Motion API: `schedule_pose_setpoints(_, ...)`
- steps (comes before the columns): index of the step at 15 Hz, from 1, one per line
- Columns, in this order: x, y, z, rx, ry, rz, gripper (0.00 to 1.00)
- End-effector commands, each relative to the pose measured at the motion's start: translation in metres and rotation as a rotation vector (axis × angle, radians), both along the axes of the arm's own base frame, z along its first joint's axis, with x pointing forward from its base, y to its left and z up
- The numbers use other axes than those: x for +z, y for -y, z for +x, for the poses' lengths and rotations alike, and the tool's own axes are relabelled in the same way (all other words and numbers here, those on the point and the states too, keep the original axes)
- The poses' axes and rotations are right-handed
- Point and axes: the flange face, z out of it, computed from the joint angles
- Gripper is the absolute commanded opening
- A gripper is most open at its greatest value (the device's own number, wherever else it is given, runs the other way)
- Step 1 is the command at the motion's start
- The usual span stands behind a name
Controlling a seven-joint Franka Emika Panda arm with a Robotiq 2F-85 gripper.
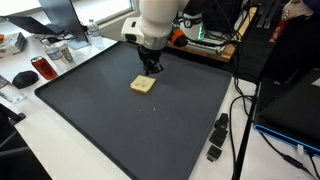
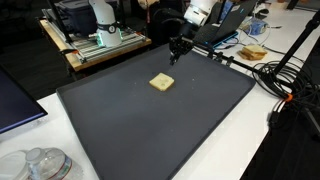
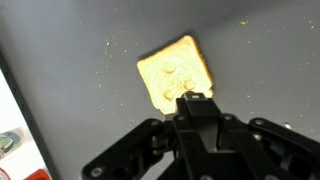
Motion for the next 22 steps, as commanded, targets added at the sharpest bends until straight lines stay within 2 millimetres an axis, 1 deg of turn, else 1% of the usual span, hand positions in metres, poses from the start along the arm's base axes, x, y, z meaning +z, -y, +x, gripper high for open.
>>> schedule_pose_setpoints(1, -0.013, -0.014, 0.026, -0.034, -0.038, -0.098, 0.05)
schedule_pose_setpoints(8, -0.04, -0.031, 0.051, -0.069, -0.143, -0.188, 0.05)
schedule_pose_setpoints(10, -0.045, -0.029, 0.058, -0.065, -0.173, -0.175, 0.05)
schedule_pose_setpoints(12, -0.048, -0.023, 0.066, -0.059, -0.197, -0.15, 0.05)
schedule_pose_setpoints(15, -0.047, -0.007, 0.081, -0.036, -0.219, -0.098, 0.05)
schedule_pose_setpoints(18, -0.039, 0.017, 0.094, 0.0, -0.231, -0.024, 0.05)
schedule_pose_setpoints(22, -0.03, 0.052, 0.104, 0.071, -0.264, 0.106, 0.05)
